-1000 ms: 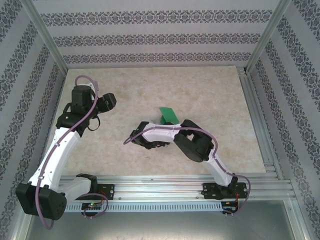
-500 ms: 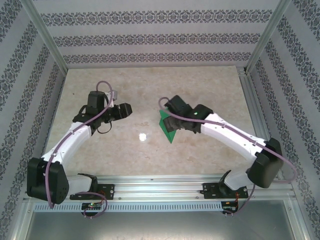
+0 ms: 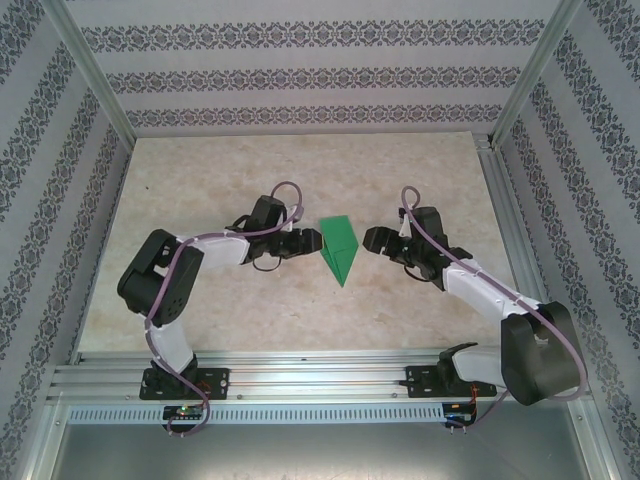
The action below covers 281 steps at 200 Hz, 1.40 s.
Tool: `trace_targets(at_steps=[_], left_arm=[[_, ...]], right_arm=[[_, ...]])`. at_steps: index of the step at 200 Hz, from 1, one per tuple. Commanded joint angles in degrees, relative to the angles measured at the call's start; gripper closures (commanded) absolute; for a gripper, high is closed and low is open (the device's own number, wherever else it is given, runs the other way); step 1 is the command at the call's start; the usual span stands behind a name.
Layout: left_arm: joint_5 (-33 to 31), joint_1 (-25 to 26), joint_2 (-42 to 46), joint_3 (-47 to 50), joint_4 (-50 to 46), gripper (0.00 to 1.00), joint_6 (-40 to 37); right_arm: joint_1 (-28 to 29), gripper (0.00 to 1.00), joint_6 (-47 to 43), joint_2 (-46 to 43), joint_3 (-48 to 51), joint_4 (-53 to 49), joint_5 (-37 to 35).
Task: Fold a paper plane with a square sheet of paper (fold left side to right side)
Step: Fold the wing for the fifth time at the center of the table.
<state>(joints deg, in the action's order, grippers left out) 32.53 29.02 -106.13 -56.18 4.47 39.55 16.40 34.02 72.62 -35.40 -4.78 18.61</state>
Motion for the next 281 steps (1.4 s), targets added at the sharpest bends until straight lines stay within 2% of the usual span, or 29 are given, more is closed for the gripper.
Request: trace_targets(at_steps=[1,31,68,106,132,159,190,241,281], left_arm=[[1.21,0.13,-2.92,-4.79,5.82,0.38,0.89],[1.08,0.08,-7.13,-8.81,5.6,0.42,0.35],[2.32,0.08,-11.94,-13.82,4.71,0.54,0.2],[3.68,-0.39,-12.78,-15.55,3.61,0.84,-2.24],[5.84,-1.96,-10.21,-13.96,2.6,0.95,-5.45],[10.27,-3.15,-6.06,-10.93,2.03,0.99,-9.07],[14.65,-3.79,-3.08,-8.89,0.14,1.0,-12.4],[17.65,-3.97,-3.23,-8.16,1.38,1.0,-11.45],[18.09,-4.0,-3.11,-8.07,1.41,1.0,-11.1]], right_arm=[[-1.24,0.24,1.03,-1.08,1.47,6.54,6.36],[-1.98,0.24,0.08,-1.2,2.75,5.63,6.75],[-3.24,0.24,-0.22,-0.73,3.92,5.68,7.85],[-5.84,0.24,-3.21,-0.02,3.25,4.24,13.82],[-8.05,0.25,-7.15,0.06,2.12,2.23,18.3],[-9.37,0.25,-8.56,2.79,1.02,6.12,25.05],[-9.15,0.28,-7.65,11.2,-2.44,14.25,32.1],[-6.3,0.31,-6.0,24.96,-9.52,22.77,34.83],[-5.53,0.34,-0.39,33.12,-11.13,33.65,37.68]])
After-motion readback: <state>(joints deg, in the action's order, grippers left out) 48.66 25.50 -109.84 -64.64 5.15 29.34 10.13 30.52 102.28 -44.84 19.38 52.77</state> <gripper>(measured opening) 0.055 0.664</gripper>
